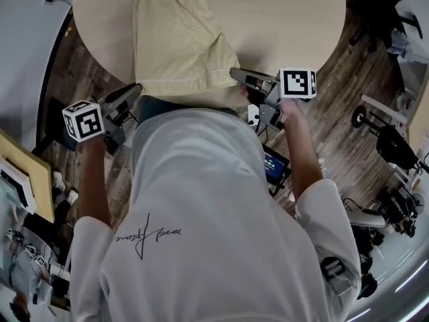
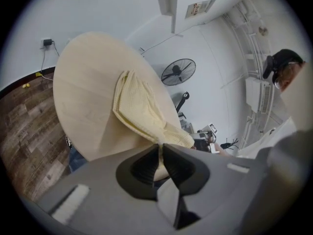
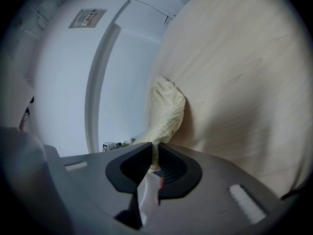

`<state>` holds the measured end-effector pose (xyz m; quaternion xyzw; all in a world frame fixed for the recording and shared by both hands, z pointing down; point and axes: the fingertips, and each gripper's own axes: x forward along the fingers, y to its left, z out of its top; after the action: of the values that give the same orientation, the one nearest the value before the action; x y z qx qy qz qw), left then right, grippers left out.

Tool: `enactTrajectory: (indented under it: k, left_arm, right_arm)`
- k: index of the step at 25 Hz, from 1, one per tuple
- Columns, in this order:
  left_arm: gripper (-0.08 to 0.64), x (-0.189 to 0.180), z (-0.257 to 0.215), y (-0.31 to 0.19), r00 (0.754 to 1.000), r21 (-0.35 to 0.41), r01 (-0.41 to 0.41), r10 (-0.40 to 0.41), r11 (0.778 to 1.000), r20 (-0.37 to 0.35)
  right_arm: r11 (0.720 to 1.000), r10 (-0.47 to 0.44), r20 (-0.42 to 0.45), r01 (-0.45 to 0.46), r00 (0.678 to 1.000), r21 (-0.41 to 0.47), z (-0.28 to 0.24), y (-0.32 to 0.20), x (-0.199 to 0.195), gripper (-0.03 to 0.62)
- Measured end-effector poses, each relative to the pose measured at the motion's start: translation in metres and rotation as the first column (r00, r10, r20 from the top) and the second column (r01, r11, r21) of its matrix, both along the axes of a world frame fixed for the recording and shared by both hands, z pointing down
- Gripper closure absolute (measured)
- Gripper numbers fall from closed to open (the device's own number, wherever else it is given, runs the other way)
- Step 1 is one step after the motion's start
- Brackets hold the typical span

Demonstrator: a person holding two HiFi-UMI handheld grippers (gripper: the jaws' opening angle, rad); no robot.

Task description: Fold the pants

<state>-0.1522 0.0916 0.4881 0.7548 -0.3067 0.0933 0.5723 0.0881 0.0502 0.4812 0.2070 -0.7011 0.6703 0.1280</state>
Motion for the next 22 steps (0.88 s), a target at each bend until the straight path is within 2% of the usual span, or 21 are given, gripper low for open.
enactTrajectory:
  k: [4,10,22]
  left_arm:
    - [0.474,-0.001,-0.011,-0.011,0.998,0.009,0.025,-0.025,1.000,-0.053]
    - [0.474,-0.008,-0.023,-0.027,0.990,0.028,0.073,-0.069,0.997,-0.122]
    - [0.474,-0.012,-0.031,-0.053,0.991,0.082,0.086,-0.076,0.993,-0.113]
  right_arm:
    - [1.000,0.011,0.019,-0.011,1.000,-0.009,-0.002,-0.007,0.006,0.552]
    - [0.995,0.085,0.127,-0.078,0.988,-0.059,-0.012,-0.018,0.002,0.552]
    - [0.990,0.127,0.192,-0.113,0.973,-0.086,-0.024,-0.039,-0.002,0.552]
